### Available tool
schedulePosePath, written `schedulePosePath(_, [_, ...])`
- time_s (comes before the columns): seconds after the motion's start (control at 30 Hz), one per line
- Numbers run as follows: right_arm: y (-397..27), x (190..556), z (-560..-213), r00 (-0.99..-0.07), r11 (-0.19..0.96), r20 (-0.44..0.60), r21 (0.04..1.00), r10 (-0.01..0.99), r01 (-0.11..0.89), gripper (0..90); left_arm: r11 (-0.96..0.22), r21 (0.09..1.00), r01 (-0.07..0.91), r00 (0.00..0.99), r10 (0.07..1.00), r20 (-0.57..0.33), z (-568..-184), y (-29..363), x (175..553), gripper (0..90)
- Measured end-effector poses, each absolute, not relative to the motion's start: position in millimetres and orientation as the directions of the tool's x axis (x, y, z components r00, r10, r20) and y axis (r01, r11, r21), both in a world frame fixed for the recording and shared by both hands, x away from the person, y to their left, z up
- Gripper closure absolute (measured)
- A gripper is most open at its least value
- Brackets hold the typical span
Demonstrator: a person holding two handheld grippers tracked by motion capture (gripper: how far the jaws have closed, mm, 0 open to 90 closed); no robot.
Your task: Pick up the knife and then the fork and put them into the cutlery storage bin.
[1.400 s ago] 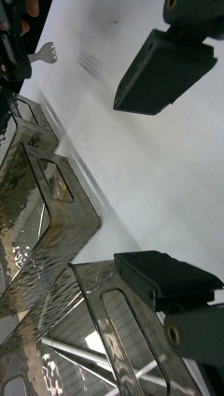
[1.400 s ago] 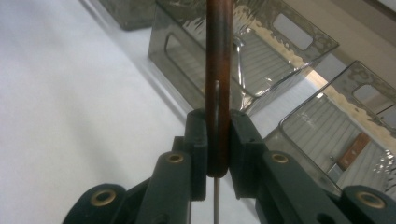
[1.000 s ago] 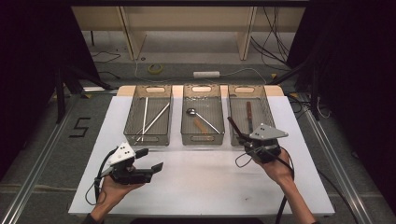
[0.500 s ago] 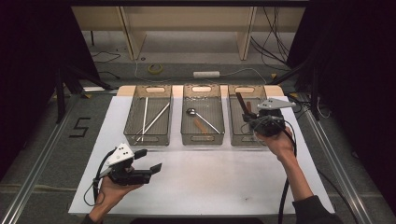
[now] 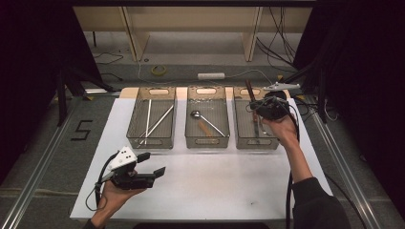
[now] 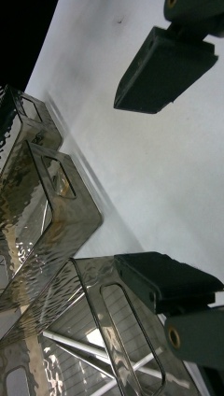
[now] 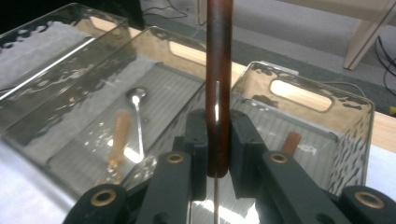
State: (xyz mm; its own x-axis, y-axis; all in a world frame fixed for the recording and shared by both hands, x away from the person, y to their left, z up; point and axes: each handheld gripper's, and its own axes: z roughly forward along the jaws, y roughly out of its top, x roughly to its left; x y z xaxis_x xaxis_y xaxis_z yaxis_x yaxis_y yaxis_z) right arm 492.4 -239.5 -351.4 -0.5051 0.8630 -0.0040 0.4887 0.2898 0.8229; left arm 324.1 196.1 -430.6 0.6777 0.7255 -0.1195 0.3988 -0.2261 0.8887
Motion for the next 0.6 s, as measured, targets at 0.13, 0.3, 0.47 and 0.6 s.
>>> schedulePosePath(0.13, [-238.8,504.6,-355.8,-0.480,0.274,0.008,0.812,0.877,0.515,79.9,-0.230,0.886,0.402,0.678,0.725,-0.120,-430.9,195.5,324.1,20.0])
schedulePosePath(0.3, [-239.2,516.3,-366.5,-0.452,0.275,0.003,0.790,0.892,0.548,79.9,-0.229,0.886,0.403,0.679,0.724,-0.122,-431.1,195.8,324.3,19.9])
schedulePosePath(0.47, [-241.4,522.3,-372.6,-0.433,0.272,-0.002,0.780,0.902,0.564,80.0,-0.229,0.885,0.405,0.678,0.724,-0.123,-431.2,195.5,324.3,19.8])
schedulePosePath(0.6, [-242.3,526.2,-377.4,-0.417,0.271,-0.006,0.768,0.909,0.580,80.0,-0.230,0.885,0.404,0.680,0.723,-0.122,-431.2,195.0,324.2,19.7])
